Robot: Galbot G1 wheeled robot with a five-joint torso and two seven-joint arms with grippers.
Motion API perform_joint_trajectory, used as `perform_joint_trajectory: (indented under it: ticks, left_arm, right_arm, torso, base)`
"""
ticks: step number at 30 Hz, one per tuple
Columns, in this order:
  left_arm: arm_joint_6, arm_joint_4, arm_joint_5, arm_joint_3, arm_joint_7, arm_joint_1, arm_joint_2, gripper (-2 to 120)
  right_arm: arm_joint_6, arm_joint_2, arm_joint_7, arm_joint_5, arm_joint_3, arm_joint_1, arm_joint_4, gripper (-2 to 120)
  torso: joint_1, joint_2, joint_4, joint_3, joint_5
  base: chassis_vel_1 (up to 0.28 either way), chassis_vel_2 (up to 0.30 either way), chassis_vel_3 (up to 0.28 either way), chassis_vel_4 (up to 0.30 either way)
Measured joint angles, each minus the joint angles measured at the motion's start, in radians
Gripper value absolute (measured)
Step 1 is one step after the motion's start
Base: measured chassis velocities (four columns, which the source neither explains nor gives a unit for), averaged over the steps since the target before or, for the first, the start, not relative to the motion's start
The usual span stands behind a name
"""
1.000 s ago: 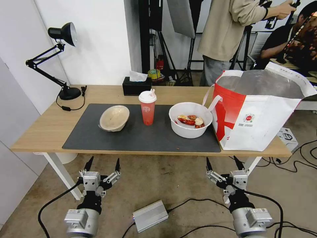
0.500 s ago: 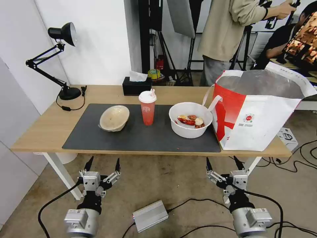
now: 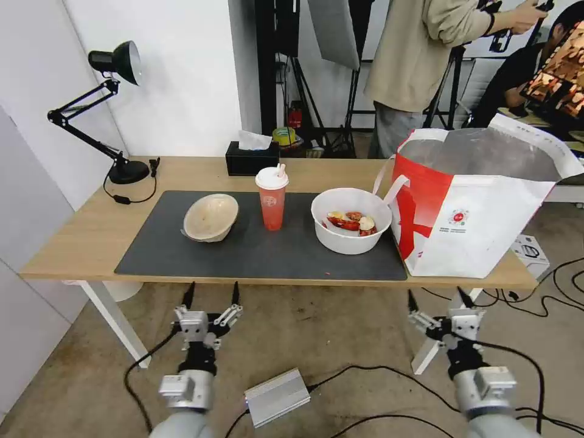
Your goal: Pick up the trash from the table and place it into the takeout bag.
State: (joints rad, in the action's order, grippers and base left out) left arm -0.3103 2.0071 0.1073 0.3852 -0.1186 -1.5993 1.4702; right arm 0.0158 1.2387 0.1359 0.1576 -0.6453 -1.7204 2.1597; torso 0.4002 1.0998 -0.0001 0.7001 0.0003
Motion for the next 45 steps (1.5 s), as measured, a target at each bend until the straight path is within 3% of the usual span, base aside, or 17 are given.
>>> perform_joint_trajectory:
  ticks: [24, 37, 45]
  left_arm:
    - [0.005, 0.043, -0.006, 0.019, 0.027, -0.03, -0.019, 100]
    - [0.021, 0.088, -0.006, 0.054, 0.029, -0.043, -0.044, 100]
    - [0.043, 0.124, 0.002, 0.077, 0.04, -0.042, -0.083, 100]
  right_arm:
    - [0.009, -0.007, -0.042, 0.001, 0.041, -0.029, 0.094, 100]
    - [0.008, -0.064, -0.084, 0.002, 0.053, -0.043, 0.15, 97]
    - [0.005, -0.153, -0.099, 0.016, 0.047, -0.028, 0.162, 92]
  torso:
    - [0.0, 0.0, 0.0001, 0.0, -0.0004]
    - [0.0, 0.0, 0.0001, 0.0, -0.0003]
    - [0.0, 0.0, 0.0001, 0.0, -0.0003]
  base:
    - [0.0, 0.0, 0.0, 0.0]
    - [0.0, 0.0, 0.0, 0.0]
    - [0.0, 0.0, 0.0, 0.0]
